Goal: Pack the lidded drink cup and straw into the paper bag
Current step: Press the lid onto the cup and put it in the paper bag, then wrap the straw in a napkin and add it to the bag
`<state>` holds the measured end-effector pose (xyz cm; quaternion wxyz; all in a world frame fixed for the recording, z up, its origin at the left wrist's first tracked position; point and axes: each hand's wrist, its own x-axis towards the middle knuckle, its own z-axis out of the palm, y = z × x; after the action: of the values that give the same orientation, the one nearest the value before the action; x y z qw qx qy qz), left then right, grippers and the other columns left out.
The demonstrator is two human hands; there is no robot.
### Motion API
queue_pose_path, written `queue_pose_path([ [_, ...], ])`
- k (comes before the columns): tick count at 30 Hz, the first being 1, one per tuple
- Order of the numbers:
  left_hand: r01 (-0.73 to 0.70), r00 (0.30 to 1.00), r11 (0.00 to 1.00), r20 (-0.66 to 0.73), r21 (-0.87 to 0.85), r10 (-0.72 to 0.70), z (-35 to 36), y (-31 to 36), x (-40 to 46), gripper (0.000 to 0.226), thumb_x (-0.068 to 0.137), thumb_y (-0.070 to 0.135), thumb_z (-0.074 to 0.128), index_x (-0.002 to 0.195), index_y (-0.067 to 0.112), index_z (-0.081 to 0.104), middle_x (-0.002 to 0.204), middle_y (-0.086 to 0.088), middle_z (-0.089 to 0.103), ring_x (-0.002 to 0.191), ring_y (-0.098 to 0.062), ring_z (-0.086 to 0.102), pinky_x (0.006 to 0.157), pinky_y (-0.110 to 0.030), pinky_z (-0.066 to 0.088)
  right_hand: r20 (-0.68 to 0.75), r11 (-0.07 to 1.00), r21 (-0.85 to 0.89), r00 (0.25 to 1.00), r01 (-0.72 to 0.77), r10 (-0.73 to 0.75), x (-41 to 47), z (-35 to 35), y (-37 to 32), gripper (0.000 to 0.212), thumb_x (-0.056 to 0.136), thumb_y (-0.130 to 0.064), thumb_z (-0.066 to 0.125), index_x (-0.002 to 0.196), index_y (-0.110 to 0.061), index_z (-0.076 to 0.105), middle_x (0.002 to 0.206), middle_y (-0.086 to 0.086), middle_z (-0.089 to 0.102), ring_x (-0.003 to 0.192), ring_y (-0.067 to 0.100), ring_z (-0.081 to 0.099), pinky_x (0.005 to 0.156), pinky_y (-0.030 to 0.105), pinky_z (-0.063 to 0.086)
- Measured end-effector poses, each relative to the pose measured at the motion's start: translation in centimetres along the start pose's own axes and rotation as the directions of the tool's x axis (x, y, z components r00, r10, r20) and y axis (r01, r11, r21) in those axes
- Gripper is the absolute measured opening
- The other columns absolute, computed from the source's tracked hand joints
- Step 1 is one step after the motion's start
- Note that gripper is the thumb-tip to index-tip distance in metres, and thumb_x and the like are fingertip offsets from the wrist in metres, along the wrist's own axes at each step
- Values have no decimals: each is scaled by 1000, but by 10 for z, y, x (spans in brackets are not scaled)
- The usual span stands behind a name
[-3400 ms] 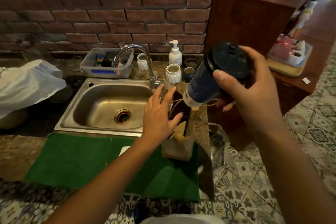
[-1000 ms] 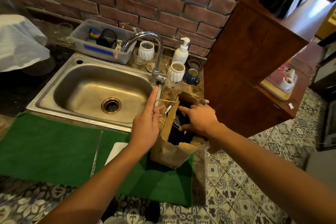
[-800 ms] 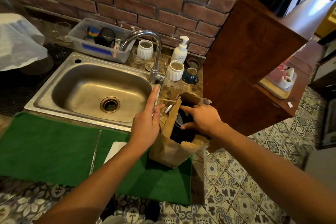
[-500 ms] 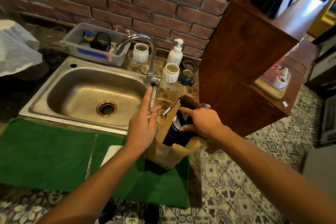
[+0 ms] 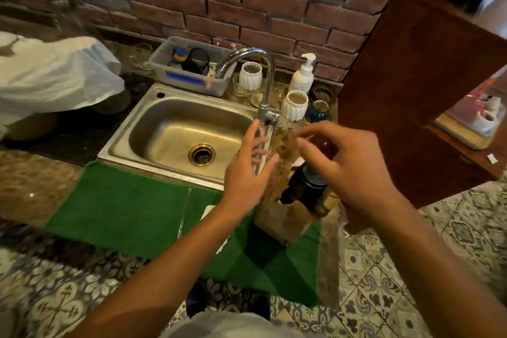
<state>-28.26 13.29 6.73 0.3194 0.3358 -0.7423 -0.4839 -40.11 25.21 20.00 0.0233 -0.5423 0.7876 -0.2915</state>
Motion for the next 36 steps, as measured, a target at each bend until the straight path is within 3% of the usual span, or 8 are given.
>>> queue_pose_path([
  [6, 168, 980, 985, -116, 41, -162, -59, -72, -31, 77, 93, 28, 67, 153, 42, 22, 132, 10, 59, 108, -10, 63, 92, -45, 55, 81, 946, 281, 978, 164, -194, -43, 78, -39, 31, 95, -40, 64, 120, -24, 73, 110, -15, 73, 83, -3, 66, 78, 20, 57],
  [9, 244, 958, 964, -185, 110, -221, -83, -111, -51, 75, 93, 30, 68, 153, 44, 26, 126, 6, 60, 102, -14, 65, 87, -44, 56, 313, 976, 219, 948, -11, -60, -53, 135, -38, 45, 93, -46, 66, 134, -27, 64, 127, -7, 70, 84, 7, 64, 83, 30, 55],
  [14, 380, 924, 846, -195, 373, -329, -109, -177, -69, 80, 89, 37, 72, 153, 44, 25, 123, -6, 57, 92, -21, 65, 79, -40, 56, 620, 952, -10, 746, -305, 245, -67, 238, -10, 81, 91, -58, 63, 158, -25, 30, 158, 2, 45, 138, 25, 50, 109, 44, 45],
  [18, 459, 872, 710, -118, 534, -475, -112, -210, -76, 84, 87, 40, 73, 153, 36, 23, 120, -11, 61, 108, -29, 61, 87, -46, 55, 614, 869, -142, 646, -474, 453, -68, 288, 3, 88, 91, -58, 63, 160, -20, 22, 157, 9, 42, 138, 33, 48, 107, 46, 45],
  [26, 329, 879, 661, 37, 675, -475, -110, -222, -74, 61, 88, 16, 68, 139, 32, 37, 98, -7, 62, 86, -25, 63, 71, -42, 59, 489, 679, -246, 516, -692, 703, -63, 328, 7, 61, 81, -48, 78, 123, -14, 49, 125, 12, 65, 113, 37, 65, 85, 40, 51],
  [31, 309, 864, 697, 116, 647, -490, -121, -226, -69, 68, 83, 11, 70, 138, 32, 37, 92, -2, 61, 79, -21, 63, 70, -41, 59, 501, 707, -172, 557, -686, 663, -66, 330, 3, 31, 85, -38, 71, 108, -17, 70, 106, 8, 72, 97, 29, 69, 73, 34, 52],
  [34, 348, 857, 727, 114, 592, -503, -131, -230, -66, 54, 83, 10, 69, 128, 29, 46, 93, -2, 63, 82, -23, 65, 74, -40, 58, 485, 741, -36, 637, -671, 600, -66, 319, -6, 19, 83, -31, 75, 83, -18, 61, 90, 4, 63, 84, 26, 60, 63, 33, 39],
  [36, 379, 847, 767, 139, 517, -513, -138, -228, -63, 46, 87, 7, 68, 122, 30, 49, 92, -1, 65, 80, -23, 68, 71, -38, 58, 485, 721, 93, 664, -687, 570, -64, 303, -10, 20, 84, -22, 77, 88, -19, 57, 90, 2, 63, 86, 25, 61, 65, 32, 40],
])
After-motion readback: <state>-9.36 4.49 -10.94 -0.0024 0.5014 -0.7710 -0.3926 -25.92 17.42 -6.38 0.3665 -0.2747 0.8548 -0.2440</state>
